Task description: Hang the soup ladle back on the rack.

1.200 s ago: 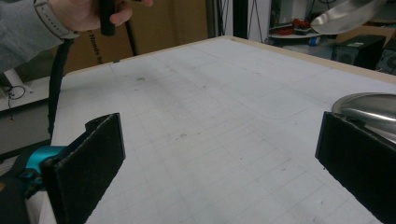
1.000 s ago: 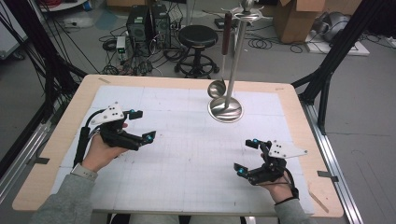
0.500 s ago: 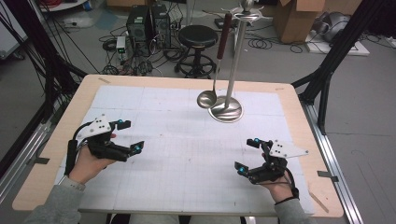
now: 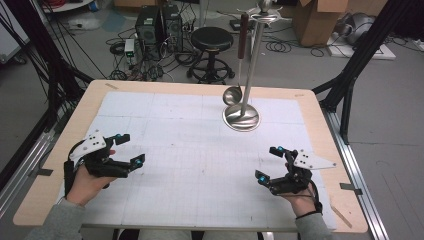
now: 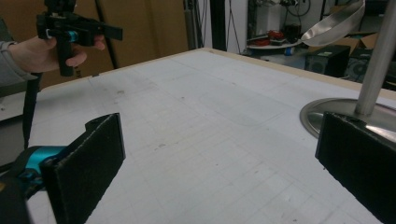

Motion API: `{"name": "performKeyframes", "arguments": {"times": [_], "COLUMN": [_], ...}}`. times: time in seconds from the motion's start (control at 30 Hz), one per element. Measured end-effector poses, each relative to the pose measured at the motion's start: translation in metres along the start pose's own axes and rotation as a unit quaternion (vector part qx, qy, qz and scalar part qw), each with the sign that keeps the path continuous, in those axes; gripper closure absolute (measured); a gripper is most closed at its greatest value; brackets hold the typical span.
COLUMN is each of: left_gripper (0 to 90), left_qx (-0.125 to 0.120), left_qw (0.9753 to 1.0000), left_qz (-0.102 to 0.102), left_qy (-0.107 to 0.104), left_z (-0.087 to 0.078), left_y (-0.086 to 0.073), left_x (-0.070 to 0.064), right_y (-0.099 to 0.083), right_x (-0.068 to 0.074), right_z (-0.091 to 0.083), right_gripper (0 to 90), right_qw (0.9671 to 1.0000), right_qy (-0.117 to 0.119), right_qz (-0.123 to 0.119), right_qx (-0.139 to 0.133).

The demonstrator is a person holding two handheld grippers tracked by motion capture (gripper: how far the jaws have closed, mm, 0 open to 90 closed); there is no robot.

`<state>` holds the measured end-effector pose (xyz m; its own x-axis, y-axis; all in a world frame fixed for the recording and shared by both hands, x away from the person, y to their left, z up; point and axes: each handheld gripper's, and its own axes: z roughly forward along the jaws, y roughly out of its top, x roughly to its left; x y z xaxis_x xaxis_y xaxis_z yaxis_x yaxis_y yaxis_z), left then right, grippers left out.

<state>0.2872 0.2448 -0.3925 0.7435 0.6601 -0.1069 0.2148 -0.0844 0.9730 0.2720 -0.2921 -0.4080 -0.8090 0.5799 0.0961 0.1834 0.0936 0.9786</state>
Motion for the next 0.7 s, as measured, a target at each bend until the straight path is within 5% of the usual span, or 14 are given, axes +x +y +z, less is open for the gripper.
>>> {"name": "performKeyframes", "arguments": {"times": [0.27, 0.43, 0.7], "left_gripper": [5.1, 5.1, 5.1], "left_qx": [0.0, -0.004, -0.006], "left_qw": [0.9999, 0.9999, 0.9989], "left_qz": [0.01, 0.003, -0.007], "left_qy": [0.009, 0.015, 0.046], "left_z": [-0.014, -0.021, -0.035], "left_y": [-0.015, -0.021, -0.027], "left_x": [-0.002, -0.003, 0.002], "right_y": [-0.002, -0.002, -0.003], "right_x": [-0.005, -0.009, -0.01], "right_z": [-0.01, -0.018, -0.019], "right_gripper": [0.2, 0.2, 0.2], "right_qw": [0.9995, 0.9979, 0.998], "right_qy": [-0.027, -0.044, -0.045], "right_qz": [0.004, 0.026, 0.02], "right_qx": [-0.016, -0.041, -0.039]}}
